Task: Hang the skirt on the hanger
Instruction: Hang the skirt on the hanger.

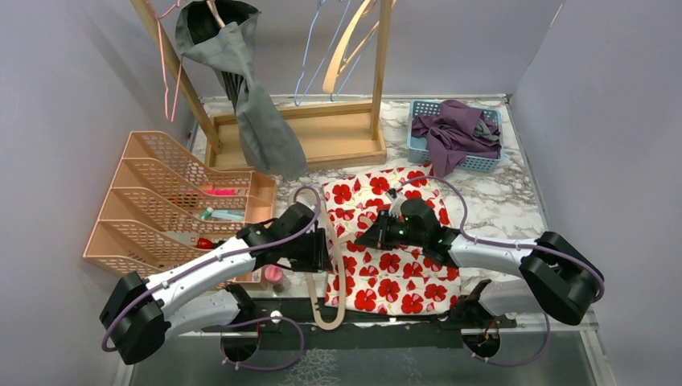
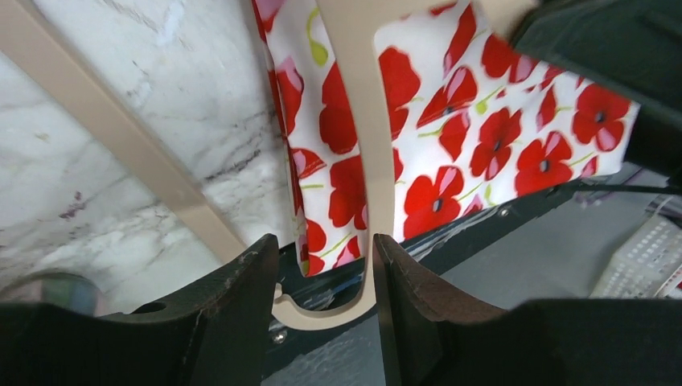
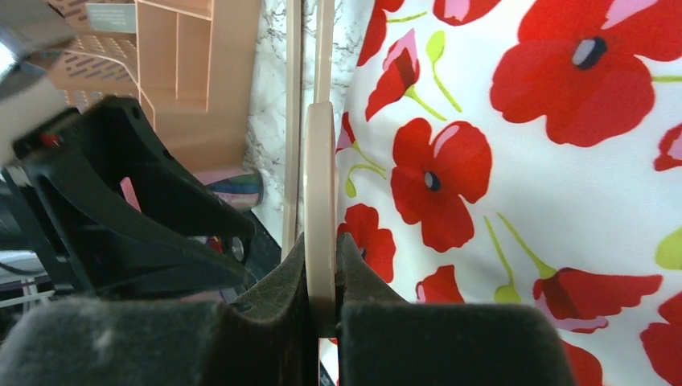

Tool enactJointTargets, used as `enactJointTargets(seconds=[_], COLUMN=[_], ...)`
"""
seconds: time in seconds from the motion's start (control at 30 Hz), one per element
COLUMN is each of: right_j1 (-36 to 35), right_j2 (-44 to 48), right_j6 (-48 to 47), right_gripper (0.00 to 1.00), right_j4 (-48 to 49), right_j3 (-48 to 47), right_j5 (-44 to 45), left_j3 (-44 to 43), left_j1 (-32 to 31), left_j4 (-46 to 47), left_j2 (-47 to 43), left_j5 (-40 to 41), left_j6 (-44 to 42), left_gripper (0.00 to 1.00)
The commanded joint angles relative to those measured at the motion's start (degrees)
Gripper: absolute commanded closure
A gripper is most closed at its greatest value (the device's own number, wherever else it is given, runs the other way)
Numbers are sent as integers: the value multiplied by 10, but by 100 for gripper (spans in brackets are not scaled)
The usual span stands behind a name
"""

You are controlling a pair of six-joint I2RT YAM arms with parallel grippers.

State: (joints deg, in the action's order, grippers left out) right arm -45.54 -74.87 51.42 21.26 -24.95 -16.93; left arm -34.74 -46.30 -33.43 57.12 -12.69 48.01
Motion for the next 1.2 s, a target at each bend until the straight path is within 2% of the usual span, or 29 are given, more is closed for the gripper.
enactJointTargets(seconds=[0.0, 0.13, 0.27, 0.6, 0.73, 0.87, 0.97, 1.03, 1.17], right_j1=[10, 14, 18, 27, 27, 27, 27, 27, 28], right_j2=[-12, -16, -19, -16, -11, -9, -11, -13, -7], right_j6=[-13, -20, -22, -24, -27, -30, -34, -38, -54], right_gripper=[99, 99, 99, 99, 99, 99, 99, 99, 99], right_j4=[38, 51, 80, 100, 101, 101, 100, 96, 75], right_j3=[17, 26, 48, 68, 71, 77, 77, 74, 68], right_j5=[-19, -21, -26, -23, -18, -14, -13, -11, -9], left_j3=[8, 6, 15, 38, 40, 43, 36, 19, -22], left_j1=[-49, -91, -104, -123, -125, -132, -133, -132, -133], left_j4=[-10, -5, 18, 77, 93, 99, 94, 86, 60], left_j2=[33, 74, 111, 161, 184, 198, 196, 188, 167], left_j5=[4, 27, 33, -28, -31, -35, -26, -17, -14], left_j6=[38, 56, 67, 85, 86, 87, 80, 77, 65], left_gripper=[51, 50, 50, 51, 60, 66, 83, 99, 100])
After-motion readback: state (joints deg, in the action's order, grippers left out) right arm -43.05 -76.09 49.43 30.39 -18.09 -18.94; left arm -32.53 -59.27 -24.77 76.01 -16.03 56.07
